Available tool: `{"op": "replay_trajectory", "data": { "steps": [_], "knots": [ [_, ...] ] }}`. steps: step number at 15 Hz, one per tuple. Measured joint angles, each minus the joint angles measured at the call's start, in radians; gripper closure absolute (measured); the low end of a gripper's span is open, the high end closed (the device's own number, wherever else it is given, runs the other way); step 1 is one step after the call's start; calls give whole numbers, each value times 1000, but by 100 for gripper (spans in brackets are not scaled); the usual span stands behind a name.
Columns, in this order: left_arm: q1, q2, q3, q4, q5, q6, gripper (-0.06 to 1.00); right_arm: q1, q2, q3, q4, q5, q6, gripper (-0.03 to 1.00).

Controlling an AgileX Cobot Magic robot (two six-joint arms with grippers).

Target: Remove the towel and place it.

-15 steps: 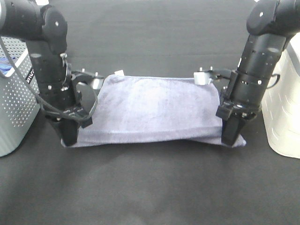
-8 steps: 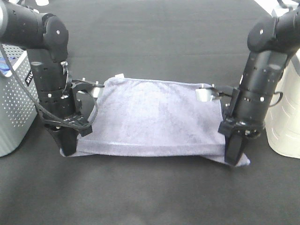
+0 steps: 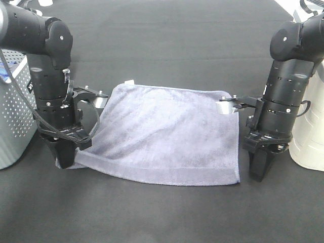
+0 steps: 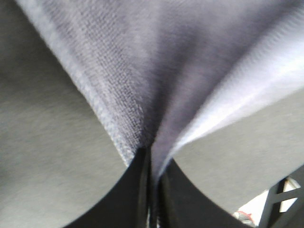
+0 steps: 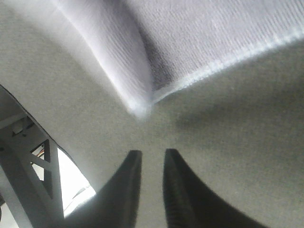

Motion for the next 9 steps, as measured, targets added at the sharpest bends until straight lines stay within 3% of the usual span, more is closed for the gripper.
{"op": "replay_trajectory", "data": {
  "steps": [4,7,9],
  "knots": [
    [0,0,0,0,0,0,87,0,0,0,20,0,1,68],
    [0,0,0,-4,1,0,75,0,0,0,35,16,39,58],
    [0,0,0,-4,2,-11,64,0,0,0,36,42,96,56]
  ]
}}
